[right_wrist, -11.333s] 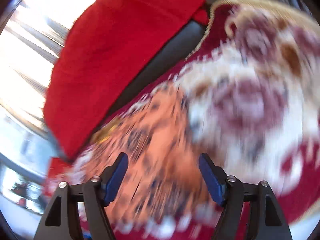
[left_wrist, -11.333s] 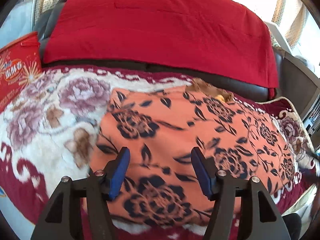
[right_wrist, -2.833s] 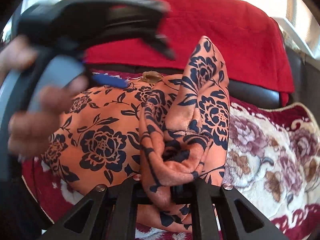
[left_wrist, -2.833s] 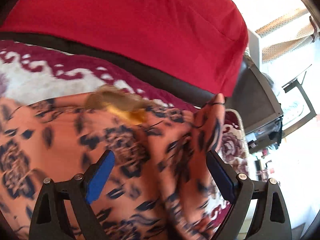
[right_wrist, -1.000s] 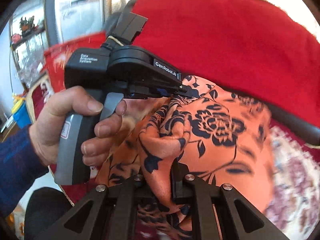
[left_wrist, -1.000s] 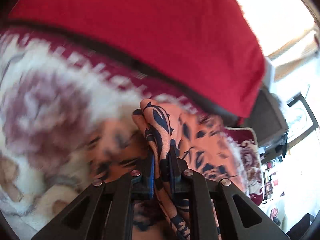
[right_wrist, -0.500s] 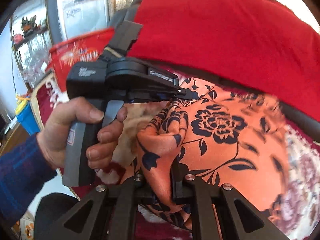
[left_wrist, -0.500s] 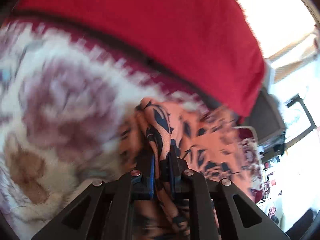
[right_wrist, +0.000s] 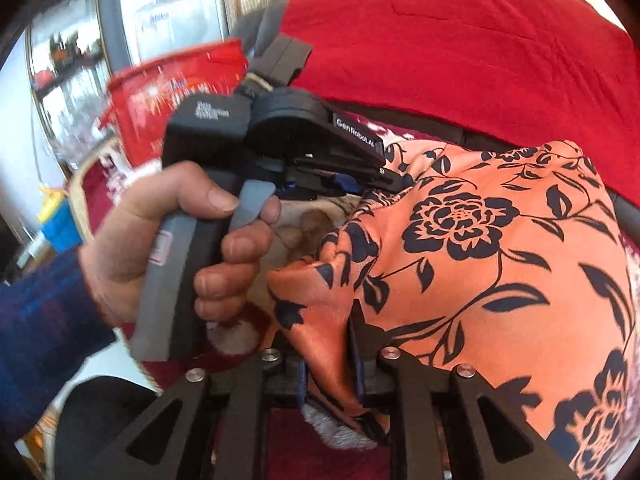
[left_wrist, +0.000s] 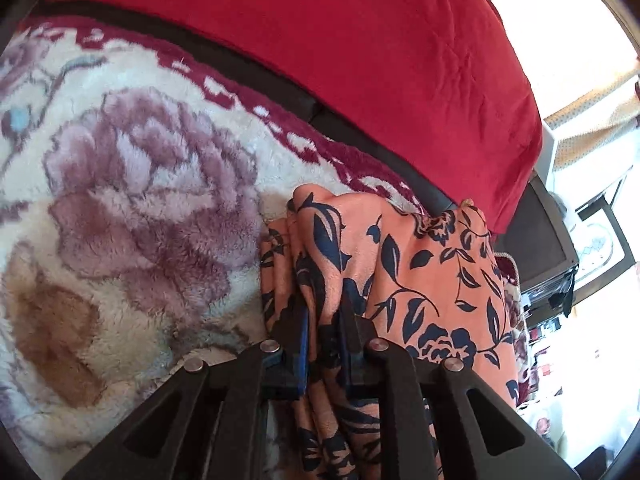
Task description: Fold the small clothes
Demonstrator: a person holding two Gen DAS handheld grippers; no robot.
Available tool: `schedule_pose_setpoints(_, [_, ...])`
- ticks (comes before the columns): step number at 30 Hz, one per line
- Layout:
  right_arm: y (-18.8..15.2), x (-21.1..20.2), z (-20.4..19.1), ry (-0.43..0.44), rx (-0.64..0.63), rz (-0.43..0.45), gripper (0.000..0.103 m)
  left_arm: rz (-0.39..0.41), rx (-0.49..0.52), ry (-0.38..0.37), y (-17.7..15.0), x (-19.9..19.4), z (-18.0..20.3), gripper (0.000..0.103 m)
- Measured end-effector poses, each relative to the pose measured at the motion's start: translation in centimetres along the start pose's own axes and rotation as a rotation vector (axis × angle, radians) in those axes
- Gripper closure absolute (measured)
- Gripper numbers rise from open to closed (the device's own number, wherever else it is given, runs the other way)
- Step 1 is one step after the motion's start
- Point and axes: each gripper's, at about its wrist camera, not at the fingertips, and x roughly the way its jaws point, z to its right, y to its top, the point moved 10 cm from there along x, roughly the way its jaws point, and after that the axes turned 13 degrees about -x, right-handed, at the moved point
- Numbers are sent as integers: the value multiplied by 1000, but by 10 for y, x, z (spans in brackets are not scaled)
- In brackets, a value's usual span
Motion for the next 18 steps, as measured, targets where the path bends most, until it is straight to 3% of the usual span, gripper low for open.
schedule_pose_setpoints(3, [-6,5,3,21,5,-17,84,-6,-18,16,-2,5,-4,86])
schedule_pose_setpoints(6, [-13,11,-1,10,-66,-36,79,3,-62,8,-3,-2,-7,84])
schedule_pose_setpoints(7, [-14,4,-3,24,-69,-14,72,23,-62,28,-3,-9,-8,80])
schedule_pose_setpoints(8, [-17,-2,-6,58,-54,1,54,43,-61,34,-5,-18,-7,80])
schedule_pose_setpoints(10, [-22,-12,-16,126,-43,30,30,62,-53,10,-12,-36,0,80])
schedule_pose_setpoints(12, [-27,-24,-22,127,-58,56,30,88,-12,7,-27,-58,12,80])
schedule_pose_setpoints(15, [-38,-52,-15,171,42,108,29,103,48,-21,-62,-83,32,80])
schedule_pose_setpoints(17, [-48,-70,-4,164,89,122,29,88,60,27,-83,-82,26,80])
schedule_pose_setpoints(18, [-52,-78,0,162,106,123,29,50,49,106,-97,-72,10,80])
